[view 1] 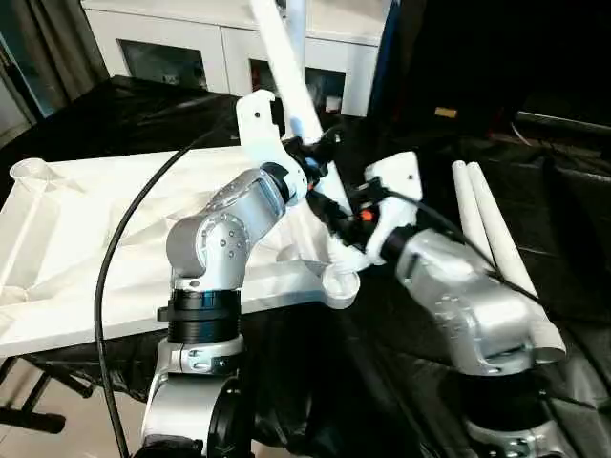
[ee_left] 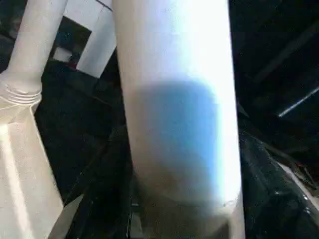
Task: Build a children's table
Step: Pick table leg
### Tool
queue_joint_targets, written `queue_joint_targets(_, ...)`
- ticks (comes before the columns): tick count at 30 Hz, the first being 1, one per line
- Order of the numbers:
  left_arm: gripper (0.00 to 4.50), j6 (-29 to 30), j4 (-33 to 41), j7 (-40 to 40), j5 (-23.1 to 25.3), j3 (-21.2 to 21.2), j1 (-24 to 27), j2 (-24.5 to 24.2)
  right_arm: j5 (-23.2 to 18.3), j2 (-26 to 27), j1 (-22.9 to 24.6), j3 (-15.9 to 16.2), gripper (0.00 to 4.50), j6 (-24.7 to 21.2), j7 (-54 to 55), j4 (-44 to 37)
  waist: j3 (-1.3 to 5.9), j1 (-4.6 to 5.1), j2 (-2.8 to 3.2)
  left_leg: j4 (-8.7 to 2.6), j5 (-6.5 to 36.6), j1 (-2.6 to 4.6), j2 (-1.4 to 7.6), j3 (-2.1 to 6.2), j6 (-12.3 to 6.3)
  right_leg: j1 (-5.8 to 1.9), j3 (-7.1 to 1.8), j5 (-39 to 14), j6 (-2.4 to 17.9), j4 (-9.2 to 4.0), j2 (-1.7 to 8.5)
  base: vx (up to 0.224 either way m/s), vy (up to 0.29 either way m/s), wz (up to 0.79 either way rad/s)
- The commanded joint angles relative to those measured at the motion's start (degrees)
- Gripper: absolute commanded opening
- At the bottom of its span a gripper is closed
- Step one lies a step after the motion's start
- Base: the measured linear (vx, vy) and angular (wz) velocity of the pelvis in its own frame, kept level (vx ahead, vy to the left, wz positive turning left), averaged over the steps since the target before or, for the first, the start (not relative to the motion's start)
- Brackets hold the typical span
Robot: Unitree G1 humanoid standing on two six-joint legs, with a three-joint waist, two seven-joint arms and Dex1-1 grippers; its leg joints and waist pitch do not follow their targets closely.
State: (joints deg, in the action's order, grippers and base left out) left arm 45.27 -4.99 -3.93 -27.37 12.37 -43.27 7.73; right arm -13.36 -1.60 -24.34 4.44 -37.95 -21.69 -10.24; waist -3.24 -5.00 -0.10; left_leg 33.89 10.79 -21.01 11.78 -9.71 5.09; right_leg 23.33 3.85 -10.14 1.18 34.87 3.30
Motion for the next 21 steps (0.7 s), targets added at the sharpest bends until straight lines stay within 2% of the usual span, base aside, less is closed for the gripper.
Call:
queue_joint_targets(1, 2.37, -0.71, -0.43, -3.42, 0.71, -1.44, -1.21, 2.12, -5.73, -0.08, -1.17, -5.21, 2.55, 0.13, -3.28, -1.02, 4.03, 0.1, -0.5, -3.25, 5.72, 0.15, 0.57, 0.01, -2.07, -3.55, -2.67, -10.48, 6.22, -4.42, 3.63, 0.0, 0.0, 0.0)
queue_joint_targets(2, 2.23, -0.72, -0.39, -4.38, 0.79, -2.18, -1.16, 1.34, -6.4, -0.41, -1.33, -5.77, 2.75, -0.01, -3.84, -0.67, 4.11, -0.01, -0.41, -3.16, 5.25, 0.24, 0.67, 0.05, -2.16, -3.49, -2.69, -9.9, 6.1, -4.28, 3.58, 0.0, 0.0, 0.0)
queue_joint_targets(3, 2.23, -0.92, -0.38, -4.79, 0.89, -2.84, -1.11, 0.8, -6.9, -0.71, -1.41, -6.16, 2.75, -0.16, -4.09, -0.32, 4.15, -0.03, -0.75, -3.14, 4.7, 0.29, 0.7, 0.02, -2.3, -3.54, -2.71, -9.27, 6.17, -4.29, 3.62, 0.0, 0.0, 0.0)
queue_joint_targets(4, 2.1, -1.04, -0.35, -5.28, 1.03, -3.32, -1.08, 0.44, -7.34, -0.89, -1.44, -6.41, 2.89, -0.5, -4.44, -0.17, 4.15, -0.04, -0.6, -3.13, 4.38, 0.23, 0.73, 0.04, -2.29, -3.5, -2.75, -8.58, 6.48, -4.04, 3.59, 0.0, 0.0, 0.0)
queue_joint_targets(6, 1.97, -0.58, -0.53, -11.92, 0.95, -6.93, -1.35, -3.85, -10.54, -6.36, -1.13, -5.6, 3.0, -3.68, -12.76, 0.79, 4.2, -0.13, -0.72, -3.09, 3.54, 0.19, 0.72, 0.07, -2.72, -3.71, -2.68, -7.61, 6.73, -3.91, 3.61, 0.0, 0.0, 0.0)
queue_joint_targets(7, 1.92, -0.55, -0.54, -12.16, 0.88, -6.99, -1.37, -3.97, -10.66, -6.54, -1.11, -5.58, 3.06, -3.75, -13.05, 0.79, 4.15, -0.19, -0.71, -3.03, 3.62, 0.21, 0.7, -0.01, -3.07, -3.77, -2.76, -7.56, 6.82, -3.85, 3.6, 0.0, 0.0, 0.0)
queue_joint_targets(8, 1.88, -0.13, -0.67, -14.7, -0.03, -7.52, -1.65, -5.19, -12.01, -8.52, -0.95, -5.33, 3.28, -4.55, -16.18, 0.73, 4.12, -0.15, -0.97, -2.97, 3.47, 0.12, 0.67, -0.08, -3.13, -3.71, -2.79, -7.58, 6.95, -3.9, 3.66, 0.0, 0.0, 0.0)
queue_joint_targets(11, 1.87, 1.16, -0.88, -19.78, -2.8, -7.78, -2.36, -7.34, -15.16, -12.54, -1.23, -4.9, 3.44, -6.68, -22.76, 0.73, 4.18, -0.24, -1.06, -2.83, 2.66, -0.18, 0.55, -0.11, -3.51, -4.08, -2.68, -8.54, 7.62, -3.84, 3.8, 0.0, 0.0, 0.0)
queue_joint_targets(12, 1.87, 1.62, -0.99, -21.09, -3.52, -8.06, -2.55, -7.96, -15.38, -13.78, -1.48, -4.54, 3.44, -7.08, -24.39, 1.05, 4.18, -0.27, -1.12, -2.83, 2.75, -0.05, 0.61, -0.12, -3.51, -3.97, -2.66, -8.94, 7.71, -3.87, 3.83, 0.0, 0.0, 0.0)
queue_joint_targets(14, 1.86, 2.57, -1.08, -23.38, -4.71, -8.31, -2.8, -8.74, -15.87, -15.95, -1.94, -3.8, 3.73, -7.66, -27.39, 1.63, 4.14, -0.26, -1.1, -2.78, 2.67, -0.08, 0.62, -0.16, -3.55, -3.86, -2.66, -9.31, 8.17, -3.89, 3.79, 0.0, 0.0, 0.0)
queue_joint_targets(19, 1.86, 4.81, -0.23, -28.41, -7.59, -9.06, -3.3, -9.66, -17.79, -20.82, -3.13, -1.93, 3.8, -8.91, -33.77, 2.68, 4.21, -0.43, -1.15, -2.63, 2.86, 0.19, 0.84, -0.2, -3.79, -3.76, -2.63, -8.99, 9.6, -3.74, 3.86, 0.0, 0.0, 0.0)
queue_joint_targets(21, 1.86, 5.19, 0.07, -29.45, -8.36, -9.13, -3.43, -9.61, -18.32, -21.69, -3.56, -1.59, 3.8, -9.45, -35.14, 3.21, 4.18, -0.36, -1.37, -2.61, 2.94, 0.03, 0.81, -0.2, -3.97, -3.89, -2.6, -9.33, 9.95, -3.75, 3.87, 0.0, 0.0, 0.0)
